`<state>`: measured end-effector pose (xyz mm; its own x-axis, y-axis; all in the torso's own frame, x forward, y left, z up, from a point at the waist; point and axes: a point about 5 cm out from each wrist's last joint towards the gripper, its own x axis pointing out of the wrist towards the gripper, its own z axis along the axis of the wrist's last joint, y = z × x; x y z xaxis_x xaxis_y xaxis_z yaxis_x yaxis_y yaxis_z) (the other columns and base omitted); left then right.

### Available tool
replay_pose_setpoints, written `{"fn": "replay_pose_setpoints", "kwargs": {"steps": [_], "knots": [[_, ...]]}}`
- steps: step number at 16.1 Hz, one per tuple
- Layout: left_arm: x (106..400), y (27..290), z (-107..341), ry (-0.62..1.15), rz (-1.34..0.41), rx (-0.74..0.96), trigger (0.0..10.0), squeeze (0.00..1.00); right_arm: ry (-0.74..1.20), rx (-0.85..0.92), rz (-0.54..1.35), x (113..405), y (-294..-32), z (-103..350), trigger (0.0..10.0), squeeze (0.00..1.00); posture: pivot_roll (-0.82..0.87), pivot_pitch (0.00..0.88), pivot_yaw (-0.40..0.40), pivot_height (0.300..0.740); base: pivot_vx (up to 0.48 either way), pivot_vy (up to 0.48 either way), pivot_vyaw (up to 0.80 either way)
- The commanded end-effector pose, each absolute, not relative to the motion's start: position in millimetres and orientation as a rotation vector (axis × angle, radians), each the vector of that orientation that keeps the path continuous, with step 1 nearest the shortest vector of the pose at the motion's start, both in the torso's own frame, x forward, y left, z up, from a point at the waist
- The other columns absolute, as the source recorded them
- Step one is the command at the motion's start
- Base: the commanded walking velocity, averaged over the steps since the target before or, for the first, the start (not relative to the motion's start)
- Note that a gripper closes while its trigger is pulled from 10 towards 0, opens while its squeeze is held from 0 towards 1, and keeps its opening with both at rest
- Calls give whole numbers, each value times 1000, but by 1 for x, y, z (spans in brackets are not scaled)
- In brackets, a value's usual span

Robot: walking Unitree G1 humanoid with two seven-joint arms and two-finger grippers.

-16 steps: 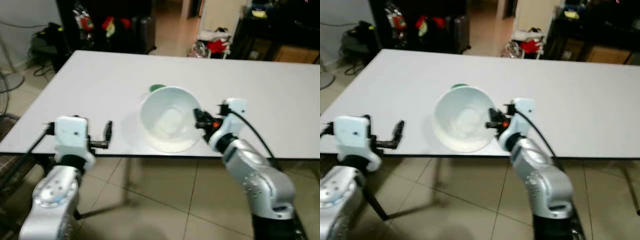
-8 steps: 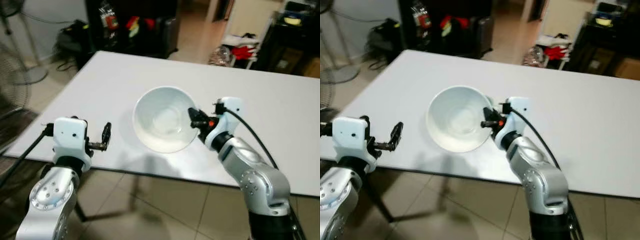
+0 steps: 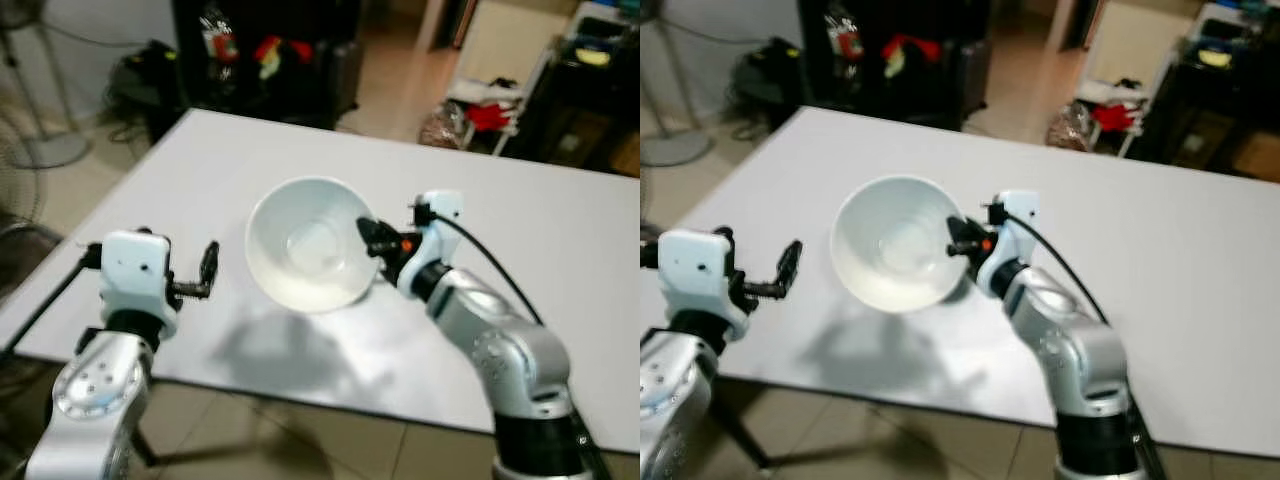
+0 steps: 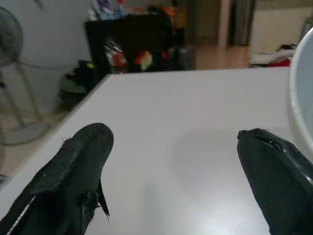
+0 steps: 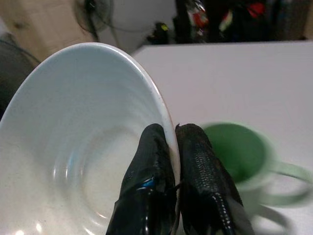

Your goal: Setting the table

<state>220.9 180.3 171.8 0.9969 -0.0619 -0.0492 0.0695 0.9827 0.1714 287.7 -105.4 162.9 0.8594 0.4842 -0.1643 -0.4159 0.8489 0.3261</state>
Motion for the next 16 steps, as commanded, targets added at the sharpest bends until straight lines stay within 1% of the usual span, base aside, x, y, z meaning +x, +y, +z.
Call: {"fn": "replay_pose_setpoints", "kwargs": {"steps": [1, 4, 7, 9, 13, 16], "knots": [[220, 183, 177, 22, -55, 192, 10000, 0, 236, 299, 496, 289, -104, 167, 10000, 0, 30, 0, -77, 740, 349, 0, 0], [220, 185, 178, 27, -44, 199, 10000, 0, 257, 295, 558, 287, -98, 166, 10000, 0, 31, 0, -79, 740, 0, 0, 0], [220, 185, 180, 54, -167, 292, 10000, 0, 293, 314, 638, 282, -90, 167, 10000, 0, 30, 0, -78, 740, 0, 0, 0], [220, 186, 182, 60, -207, 306, 10000, 0, 367, 341, 660, 278, -89, 161, 10000, 0, 29, 0, -70, 740, 0, 0, 0], [216, 183, 178, 110, -321, 319, 10000, 0, 517, 351, 614, 272, -92, 141, 10000, 0, 19, 0, -40, 740, 0, 0, 0], [215, 182, 179, 119, -360, 313, 10000, 0, 572, 378, 488, 276, -99, 130, 10000, 0, 14, 0, -24, 740, 0, 0, 0]]}}
